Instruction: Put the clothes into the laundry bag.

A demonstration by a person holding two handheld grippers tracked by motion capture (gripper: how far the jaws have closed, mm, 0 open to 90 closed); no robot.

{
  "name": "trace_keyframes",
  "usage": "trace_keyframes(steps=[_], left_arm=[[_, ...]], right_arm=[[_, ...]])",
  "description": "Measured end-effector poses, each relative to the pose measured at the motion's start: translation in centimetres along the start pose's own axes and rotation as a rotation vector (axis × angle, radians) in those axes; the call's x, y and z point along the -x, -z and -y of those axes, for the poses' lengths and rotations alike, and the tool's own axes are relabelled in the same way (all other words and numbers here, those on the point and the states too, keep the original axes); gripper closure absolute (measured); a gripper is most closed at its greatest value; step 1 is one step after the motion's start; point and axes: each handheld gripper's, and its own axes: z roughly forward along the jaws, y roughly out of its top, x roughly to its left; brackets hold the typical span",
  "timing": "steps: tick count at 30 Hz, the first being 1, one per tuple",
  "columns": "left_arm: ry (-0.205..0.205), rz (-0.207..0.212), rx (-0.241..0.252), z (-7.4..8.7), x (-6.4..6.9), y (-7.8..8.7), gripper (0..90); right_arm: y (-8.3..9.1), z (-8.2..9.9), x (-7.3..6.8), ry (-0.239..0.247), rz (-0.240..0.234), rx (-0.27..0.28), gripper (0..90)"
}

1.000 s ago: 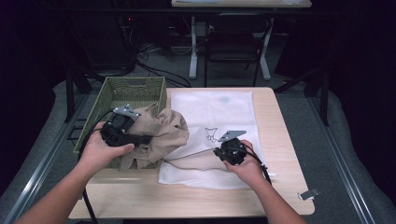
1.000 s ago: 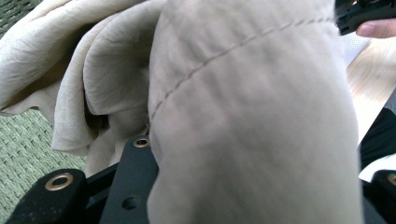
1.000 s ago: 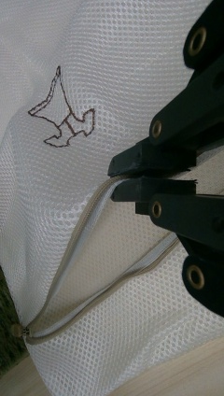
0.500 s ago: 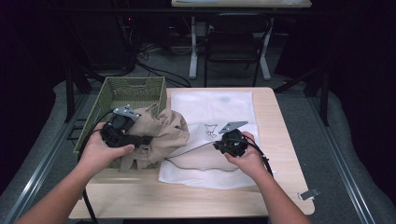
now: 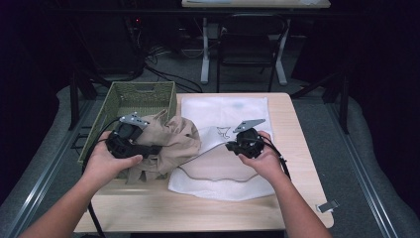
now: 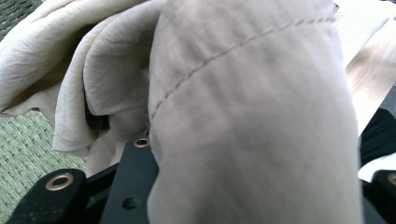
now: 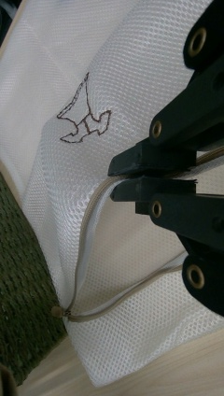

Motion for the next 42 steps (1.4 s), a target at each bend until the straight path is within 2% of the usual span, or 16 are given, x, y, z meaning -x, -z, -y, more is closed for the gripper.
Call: trace_keyframes(steps=[6, 11, 19, 23, 29, 35, 42], left_arm=[[-0.014, -0.003, 0.002, 0.0, 0.7, 0.1, 63.1], [-0.009, 0.012, 0.011, 0.3, 1.1, 0.0, 63.2], [-0.024, 0.02, 0.007, 0.4, 2.1, -0.1, 63.2], [-0.03, 0.018, 0.01, 0.4, 2.5, -0.1, 63.2], [-0.044, 0.033, 0.005, 0.5, 2.8, -0.3, 63.2], [-0.061, 0.054, 0.01, 1.0, 3.5, -0.6, 63.2], [-0.071, 0.077, -0.007, 1.7, 4.1, -1.2, 63.2]], right_arm=[[0.1, -0.8, 0.1, 0.005, 0.003, 0.026, 86.8], [0.1, -1.3, 0.3, 0.014, 0.001, 0.03, 86.9], [0.4, -2.6, 1.1, -0.005, -0.03, 0.043, 86.9], [0.4, -3.1, 1.3, 0.003, -0.042, 0.038, 86.9], [0.0, -2.6, 1.4, 0.0, -0.048, 0.012, 86.9], [-0.2, -2.4, 1.2, -0.012, -0.052, 0.015, 86.9], [-0.2, -2.5, 0.8, 0.009, -0.04, 0.017, 86.9]])
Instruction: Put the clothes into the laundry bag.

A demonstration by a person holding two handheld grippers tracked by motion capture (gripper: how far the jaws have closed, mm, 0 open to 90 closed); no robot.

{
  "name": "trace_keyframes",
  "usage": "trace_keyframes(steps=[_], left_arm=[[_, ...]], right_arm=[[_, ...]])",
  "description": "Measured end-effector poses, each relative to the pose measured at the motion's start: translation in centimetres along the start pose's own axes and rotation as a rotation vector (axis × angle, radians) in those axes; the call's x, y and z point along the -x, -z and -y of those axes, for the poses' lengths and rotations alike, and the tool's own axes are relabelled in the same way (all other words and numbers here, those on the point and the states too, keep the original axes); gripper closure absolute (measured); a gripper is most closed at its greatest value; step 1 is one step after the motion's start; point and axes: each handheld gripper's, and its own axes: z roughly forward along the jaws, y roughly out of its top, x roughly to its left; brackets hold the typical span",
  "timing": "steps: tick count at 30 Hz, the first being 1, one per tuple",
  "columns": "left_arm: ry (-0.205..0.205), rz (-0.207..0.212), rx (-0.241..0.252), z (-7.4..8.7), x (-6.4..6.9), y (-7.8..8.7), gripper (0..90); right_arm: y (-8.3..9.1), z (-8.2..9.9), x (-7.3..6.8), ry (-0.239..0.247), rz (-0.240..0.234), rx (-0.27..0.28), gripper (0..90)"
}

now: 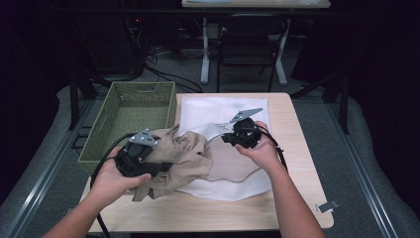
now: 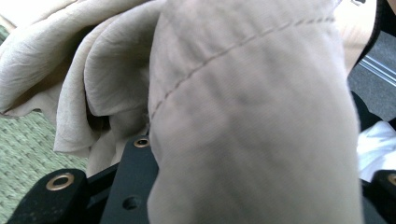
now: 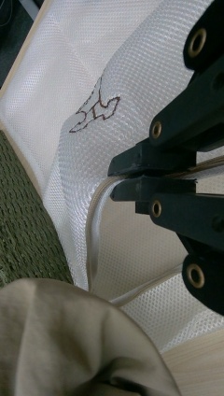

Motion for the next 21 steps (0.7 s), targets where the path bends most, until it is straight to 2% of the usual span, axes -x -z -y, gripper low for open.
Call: trace_keyframes(steps=[11, 21], left_arm=[[-0.019, 0.033, -0.056, 0.4, 1.1, -1.1, 63.2], [-0.073, 0.047, -0.148, -0.1, 2.0, -1.8, 63.3]], right_arm=[[0.2, -0.1, -0.3, 0.012, 0.004, 0.003, 86.9], [0.2, -0.1, -0.4, 0.012, 0.004, 0.004, 86.9]])
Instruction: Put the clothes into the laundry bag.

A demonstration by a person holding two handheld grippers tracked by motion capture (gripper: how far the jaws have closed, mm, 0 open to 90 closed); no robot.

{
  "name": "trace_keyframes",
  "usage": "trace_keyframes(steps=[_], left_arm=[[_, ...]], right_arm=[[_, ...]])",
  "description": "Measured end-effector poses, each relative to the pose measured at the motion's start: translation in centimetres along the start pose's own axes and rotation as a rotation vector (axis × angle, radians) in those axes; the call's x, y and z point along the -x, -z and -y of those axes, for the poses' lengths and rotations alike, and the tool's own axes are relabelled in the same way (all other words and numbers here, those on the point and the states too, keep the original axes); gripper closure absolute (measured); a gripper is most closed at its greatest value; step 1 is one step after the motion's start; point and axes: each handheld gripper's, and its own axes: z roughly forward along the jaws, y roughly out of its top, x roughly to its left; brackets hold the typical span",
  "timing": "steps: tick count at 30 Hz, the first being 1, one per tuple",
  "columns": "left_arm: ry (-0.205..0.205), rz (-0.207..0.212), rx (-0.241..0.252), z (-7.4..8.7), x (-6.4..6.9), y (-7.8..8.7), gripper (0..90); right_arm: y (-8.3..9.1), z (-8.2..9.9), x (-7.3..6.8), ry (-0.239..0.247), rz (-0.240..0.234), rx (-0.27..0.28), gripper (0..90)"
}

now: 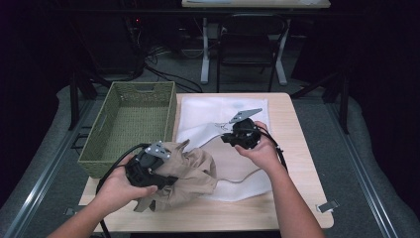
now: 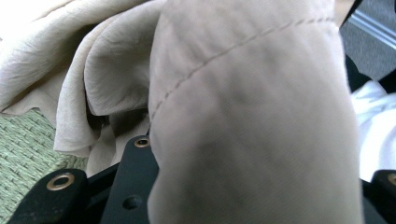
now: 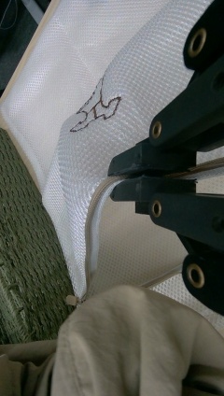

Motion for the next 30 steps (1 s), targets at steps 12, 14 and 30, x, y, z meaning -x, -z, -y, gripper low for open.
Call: trace_keyframes(steps=[12, 14, 30], left_arm=[[-0.044, 0.027, -0.102, -0.9, 0.4, -0.9, 63.3], [-0.045, 0.034, -0.108, -1.0, 0.6, -1.2, 63.3], [-0.072, 0.061, -0.147, -2.5, 1.1, -3.5, 63.3]], right_arm=[[0.1, -0.1, -0.1, 0.005, -0.001, 0.003, 86.9], [0.1, -0.1, 0.0, 0.008, -0.001, 0.004, 86.9], [0.1, -0.1, -0.1, 0.013, 0.001, 0.007, 86.9]])
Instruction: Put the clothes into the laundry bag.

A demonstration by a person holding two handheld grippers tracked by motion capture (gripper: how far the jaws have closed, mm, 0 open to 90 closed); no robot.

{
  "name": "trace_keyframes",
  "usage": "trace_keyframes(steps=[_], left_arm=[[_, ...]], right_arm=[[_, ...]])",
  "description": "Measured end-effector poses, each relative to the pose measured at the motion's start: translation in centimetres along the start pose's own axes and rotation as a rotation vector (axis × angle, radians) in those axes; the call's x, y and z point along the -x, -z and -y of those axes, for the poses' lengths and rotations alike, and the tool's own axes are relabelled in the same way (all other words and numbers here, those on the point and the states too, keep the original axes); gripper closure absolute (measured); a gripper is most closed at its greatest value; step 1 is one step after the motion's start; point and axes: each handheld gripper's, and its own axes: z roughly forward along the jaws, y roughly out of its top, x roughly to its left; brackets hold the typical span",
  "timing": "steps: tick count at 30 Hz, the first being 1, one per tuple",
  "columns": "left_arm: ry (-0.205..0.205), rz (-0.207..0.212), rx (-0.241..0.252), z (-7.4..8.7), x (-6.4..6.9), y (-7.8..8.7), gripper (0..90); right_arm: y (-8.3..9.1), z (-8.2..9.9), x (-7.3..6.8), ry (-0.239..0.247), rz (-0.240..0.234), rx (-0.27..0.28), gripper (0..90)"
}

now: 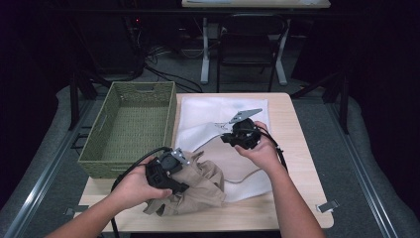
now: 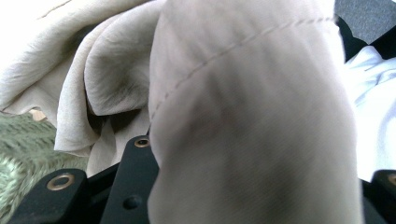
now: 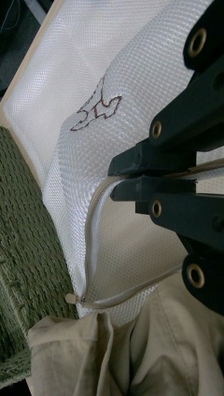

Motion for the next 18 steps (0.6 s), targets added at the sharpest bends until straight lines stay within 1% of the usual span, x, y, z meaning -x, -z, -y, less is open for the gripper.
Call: trace_keyframes(steps=[8, 14, 18], left_arm=[[-0.006, 0.008, 0.002, -1.1, 0.0, -1.0, 63.3], [-0.019, 0.02, 0.0, -2.0, 0.0, -1.8, 63.3], [-0.019, 0.024, 0.0, -2.5, -0.1, -2.4, 63.3]], right_arm=[[0.1, 0.0, 0.0, -0.001, 0.0, 0.003, 86.8], [0.1, 0.0, 0.0, 0.001, 0.0, 0.002, 86.8], [0.0, 0.0, 0.0, 0.002, -0.001, 0.0, 86.8]])
